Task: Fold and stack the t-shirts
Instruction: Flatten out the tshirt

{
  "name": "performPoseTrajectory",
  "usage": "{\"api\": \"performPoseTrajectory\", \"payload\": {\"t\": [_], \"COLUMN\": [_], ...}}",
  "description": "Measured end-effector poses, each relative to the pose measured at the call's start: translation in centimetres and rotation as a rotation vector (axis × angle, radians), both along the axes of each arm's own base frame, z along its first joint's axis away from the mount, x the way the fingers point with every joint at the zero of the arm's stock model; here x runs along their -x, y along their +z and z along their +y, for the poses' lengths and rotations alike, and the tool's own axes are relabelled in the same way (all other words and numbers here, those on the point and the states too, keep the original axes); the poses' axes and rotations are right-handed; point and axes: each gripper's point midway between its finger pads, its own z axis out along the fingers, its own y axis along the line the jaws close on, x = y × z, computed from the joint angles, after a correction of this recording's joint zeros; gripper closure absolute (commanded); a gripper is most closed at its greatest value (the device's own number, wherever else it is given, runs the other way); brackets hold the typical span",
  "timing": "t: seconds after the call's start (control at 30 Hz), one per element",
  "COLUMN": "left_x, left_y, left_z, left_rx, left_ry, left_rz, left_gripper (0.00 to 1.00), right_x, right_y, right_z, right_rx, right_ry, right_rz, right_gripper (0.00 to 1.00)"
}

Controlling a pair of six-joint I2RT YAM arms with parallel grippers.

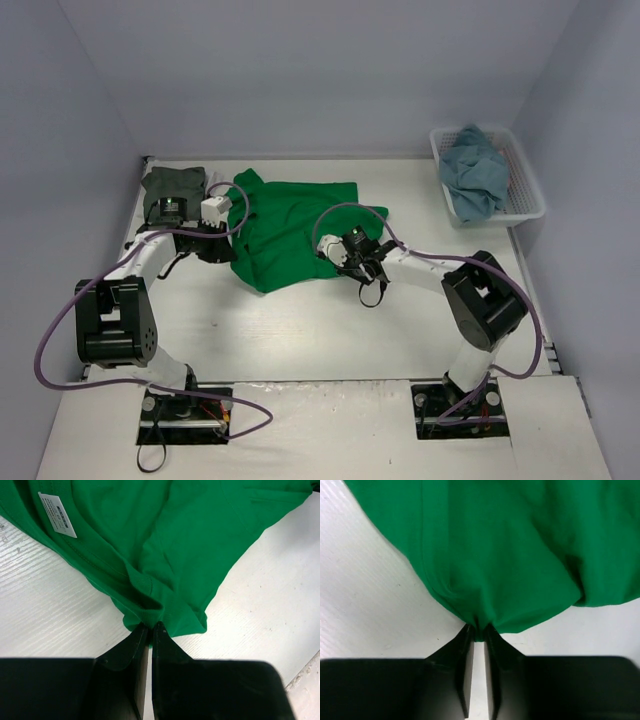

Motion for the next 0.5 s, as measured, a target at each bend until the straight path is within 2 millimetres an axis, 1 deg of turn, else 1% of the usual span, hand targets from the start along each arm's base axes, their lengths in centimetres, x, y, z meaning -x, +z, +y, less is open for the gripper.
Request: {"api": "performPoseTrajectory", "payload": {"t": [0.03, 0.2, 0.23, 0.3, 0.33, 0.37, 0.4, 0.43, 0.5], "left_x": [0.0, 0.0, 0.0, 0.0, 0.0, 0.0, 0.0, 0.0, 0.1], "left_y": [0.0, -0.2, -0.3, -0.3, -0.3, -0.3, -0.3, -0.3, -0.4], "left_z": [0.0, 0.2, 0.3, 0.3, 0.3, 0.3, 0.3, 0.3, 0.4], "left_rx": [0.000, -0.014, -0.016, -0.018, -0.019, -0.021, -0.021, -0.021, -0.024], "left_ry": [0.000, 0.008, 0.009, 0.010, 0.010, 0.009, 0.009, 0.009, 0.008], "left_rz": [0.000, 0.003, 0.003, 0.004, 0.004, 0.002, 0.003, 0.004, 0.008], "left_gripper": [1.00, 1.00, 0.94, 0.86, 0.74, 0.67, 0.62, 0.52, 0.42], "right_x": [0.0, -0.5, -0.5, -0.6, -0.6, -0.7, -0.9, -1.2, -1.9], "right_y": [-0.1, 0.1, 0.1, 0.1, 0.1, 0.2, 0.5, 0.8, 2.0], "right_z": [-0.1, -0.4, -0.6, -1.3, -1.8, -2.4, -3.2, -3.9, -5.1], "right_rx": [0.005, 0.020, 0.027, 0.038, 0.043, 0.045, 0.047, 0.044, 0.032], "right_ry": [0.000, -0.007, -0.007, -0.015, -0.022, -0.031, -0.044, -0.060, -0.092], "right_rz": [-0.001, -0.024, -0.029, -0.036, -0.036, -0.038, -0.043, -0.051, -0.077], "right_gripper": [1.00, 1.00, 1.00, 1.00, 1.00, 1.00, 1.00, 1.00, 1.00]}}
